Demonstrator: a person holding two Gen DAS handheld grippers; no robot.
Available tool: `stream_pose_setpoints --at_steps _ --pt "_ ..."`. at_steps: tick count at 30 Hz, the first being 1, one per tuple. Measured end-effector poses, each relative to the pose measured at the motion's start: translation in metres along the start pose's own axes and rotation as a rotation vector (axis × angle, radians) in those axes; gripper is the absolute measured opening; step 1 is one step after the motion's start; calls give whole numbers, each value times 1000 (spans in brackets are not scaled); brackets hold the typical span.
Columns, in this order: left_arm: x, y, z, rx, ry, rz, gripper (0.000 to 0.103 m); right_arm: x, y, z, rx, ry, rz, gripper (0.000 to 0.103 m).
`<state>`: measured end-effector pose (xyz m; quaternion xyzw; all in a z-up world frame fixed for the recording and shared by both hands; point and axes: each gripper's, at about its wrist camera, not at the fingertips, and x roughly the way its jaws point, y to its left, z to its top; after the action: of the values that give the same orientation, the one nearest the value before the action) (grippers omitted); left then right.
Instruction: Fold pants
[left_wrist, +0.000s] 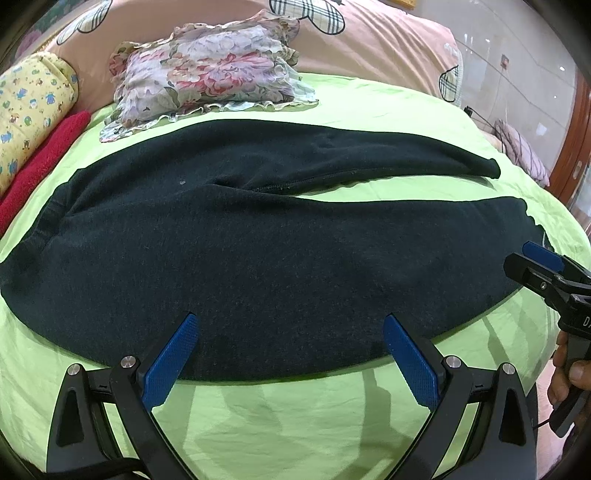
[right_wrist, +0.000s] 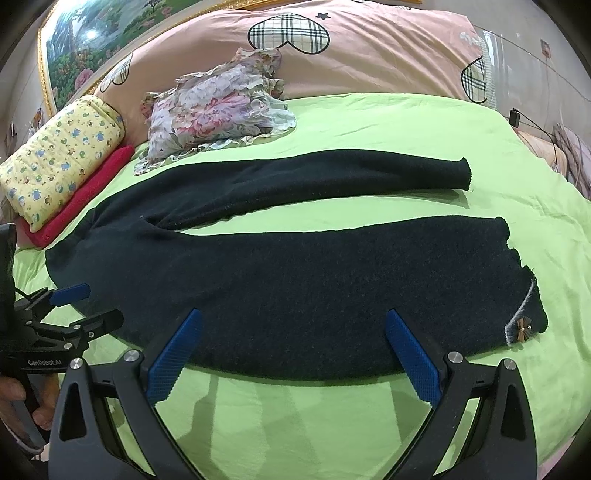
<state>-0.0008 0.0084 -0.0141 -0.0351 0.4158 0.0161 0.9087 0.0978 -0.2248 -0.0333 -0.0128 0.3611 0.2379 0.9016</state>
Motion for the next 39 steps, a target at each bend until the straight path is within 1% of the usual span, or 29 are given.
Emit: stream_pose_setpoints --at_steps 39 --pt "5 10 3 -39 25 -24 100 0 6 4 1 13 7 100"
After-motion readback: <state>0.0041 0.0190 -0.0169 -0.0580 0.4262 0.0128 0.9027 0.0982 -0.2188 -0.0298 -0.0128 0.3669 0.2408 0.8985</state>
